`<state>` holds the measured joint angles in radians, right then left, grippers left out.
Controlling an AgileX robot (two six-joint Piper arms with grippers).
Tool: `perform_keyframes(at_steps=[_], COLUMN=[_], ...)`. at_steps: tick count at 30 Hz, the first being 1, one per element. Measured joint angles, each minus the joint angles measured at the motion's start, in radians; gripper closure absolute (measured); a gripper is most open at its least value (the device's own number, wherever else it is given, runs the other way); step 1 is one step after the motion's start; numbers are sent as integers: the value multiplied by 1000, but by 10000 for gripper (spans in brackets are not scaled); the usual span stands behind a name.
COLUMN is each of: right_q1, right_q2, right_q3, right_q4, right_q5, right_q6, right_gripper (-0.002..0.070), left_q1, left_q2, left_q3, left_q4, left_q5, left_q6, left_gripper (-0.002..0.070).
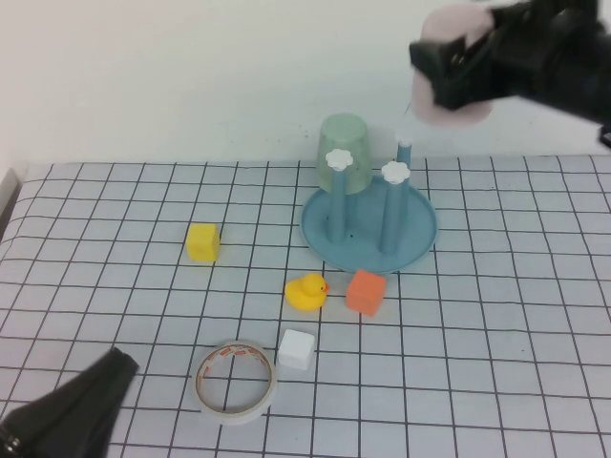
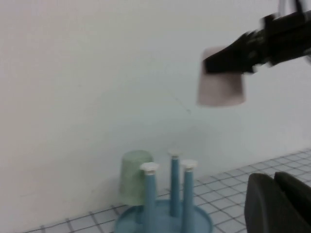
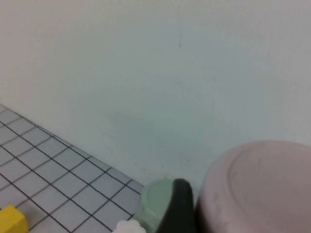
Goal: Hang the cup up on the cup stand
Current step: Place the cup on the cup holder
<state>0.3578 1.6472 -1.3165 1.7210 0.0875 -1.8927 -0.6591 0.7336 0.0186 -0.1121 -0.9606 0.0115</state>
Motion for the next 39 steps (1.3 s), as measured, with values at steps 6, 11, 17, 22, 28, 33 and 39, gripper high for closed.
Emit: perform_keyframes(at_steps=[6, 11, 17, 22, 28, 33, 39], right_q1=[0, 0, 0, -2, -10, -10, -10], right_q2=[128, 205, 280, 340, 406, 456, 520], right_q3=[-80, -167, -241, -276, -324, -355, -400], right_q4=[4, 6, 6, 6, 7, 9, 11], right_q5=[-11, -11, -15, -24, -34, -50, -19], right_q6=[0, 32, 45, 47, 47, 47, 49], right_gripper=[90, 90, 90, 90, 90, 90, 90], left_q1=[0, 0, 0, 0, 0, 0, 0], left_q2=[0, 0, 0, 0, 0, 0, 0], left_q3=[0, 0, 0, 0, 0, 0, 0], left_q4=[85, 135, 155, 155, 155, 155, 155], left_q5=[0, 0, 0, 0, 22, 55, 90], left_q6=[-70, -83, -89, -91, -91, -91, -91], left_gripper=[675, 675, 675, 677, 677, 676, 676])
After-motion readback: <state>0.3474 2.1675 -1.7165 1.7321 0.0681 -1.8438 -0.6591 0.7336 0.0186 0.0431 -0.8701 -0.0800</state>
